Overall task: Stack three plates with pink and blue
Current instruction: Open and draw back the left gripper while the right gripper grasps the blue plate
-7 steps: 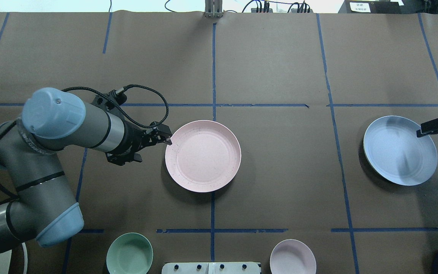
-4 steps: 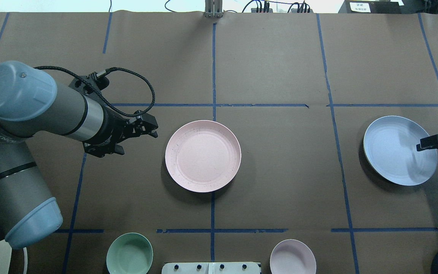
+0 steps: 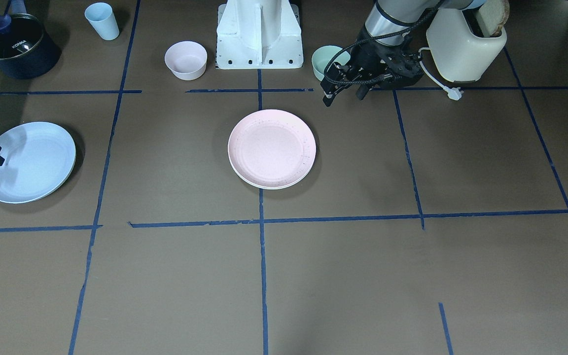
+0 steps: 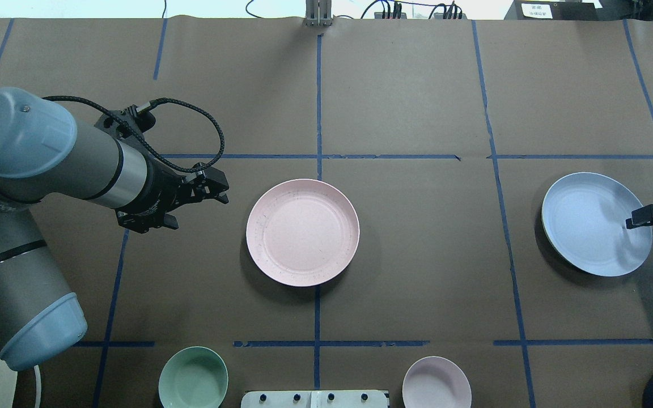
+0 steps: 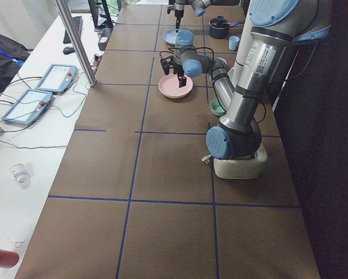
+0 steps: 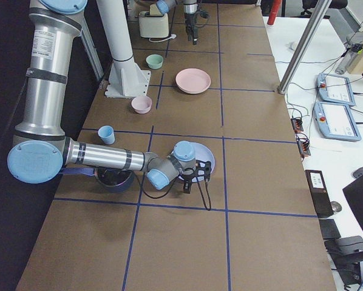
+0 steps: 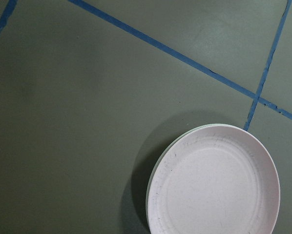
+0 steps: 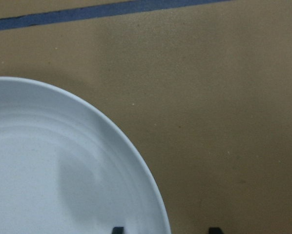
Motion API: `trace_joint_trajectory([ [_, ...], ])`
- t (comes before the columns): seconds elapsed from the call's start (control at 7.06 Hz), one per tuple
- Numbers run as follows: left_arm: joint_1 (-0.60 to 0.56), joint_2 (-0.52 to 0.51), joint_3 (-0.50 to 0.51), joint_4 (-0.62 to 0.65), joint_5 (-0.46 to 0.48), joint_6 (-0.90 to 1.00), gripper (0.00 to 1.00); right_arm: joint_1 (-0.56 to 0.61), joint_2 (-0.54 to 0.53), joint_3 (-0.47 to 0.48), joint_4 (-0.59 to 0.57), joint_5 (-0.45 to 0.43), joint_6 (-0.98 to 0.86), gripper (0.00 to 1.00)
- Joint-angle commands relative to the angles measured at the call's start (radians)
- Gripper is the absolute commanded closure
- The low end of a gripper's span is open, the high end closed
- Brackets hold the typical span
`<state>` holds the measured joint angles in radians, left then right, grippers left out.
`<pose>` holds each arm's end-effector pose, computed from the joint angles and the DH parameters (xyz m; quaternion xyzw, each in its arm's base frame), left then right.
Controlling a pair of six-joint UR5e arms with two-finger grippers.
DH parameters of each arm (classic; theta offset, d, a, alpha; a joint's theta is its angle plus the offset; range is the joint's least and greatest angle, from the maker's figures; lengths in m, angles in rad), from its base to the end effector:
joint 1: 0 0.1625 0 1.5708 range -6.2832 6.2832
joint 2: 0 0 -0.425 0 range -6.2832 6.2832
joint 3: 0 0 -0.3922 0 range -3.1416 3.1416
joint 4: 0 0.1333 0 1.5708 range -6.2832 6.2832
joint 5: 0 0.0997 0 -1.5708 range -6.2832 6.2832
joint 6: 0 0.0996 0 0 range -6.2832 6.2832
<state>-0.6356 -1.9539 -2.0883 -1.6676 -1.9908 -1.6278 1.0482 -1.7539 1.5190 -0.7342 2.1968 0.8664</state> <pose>0.3739 -0.3910 0.2149 -0.0420 0.5006 -0.1977 0.8418 -0.1506 -0.4117 0.6818 0.0284 -0.4064 0.0655 0.9109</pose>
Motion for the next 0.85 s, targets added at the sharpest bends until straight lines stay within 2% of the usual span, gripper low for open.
trace_joint_trajectory([
  [0.0,0.001,0.001,0.008,0.000,0.003,0.000,0.00,0.004,-0.004,0.006,0.001,0.008,0.000,1.00],
  [0.42,-0.001,0.001,0.004,0.000,0.003,0.000,0.00,0.010,-0.006,0.026,0.019,0.006,0.000,1.00],
  [0.71,-0.053,0.047,-0.010,0.029,-0.028,0.107,0.00,0.013,0.010,0.099,0.019,0.027,0.002,1.00],
])
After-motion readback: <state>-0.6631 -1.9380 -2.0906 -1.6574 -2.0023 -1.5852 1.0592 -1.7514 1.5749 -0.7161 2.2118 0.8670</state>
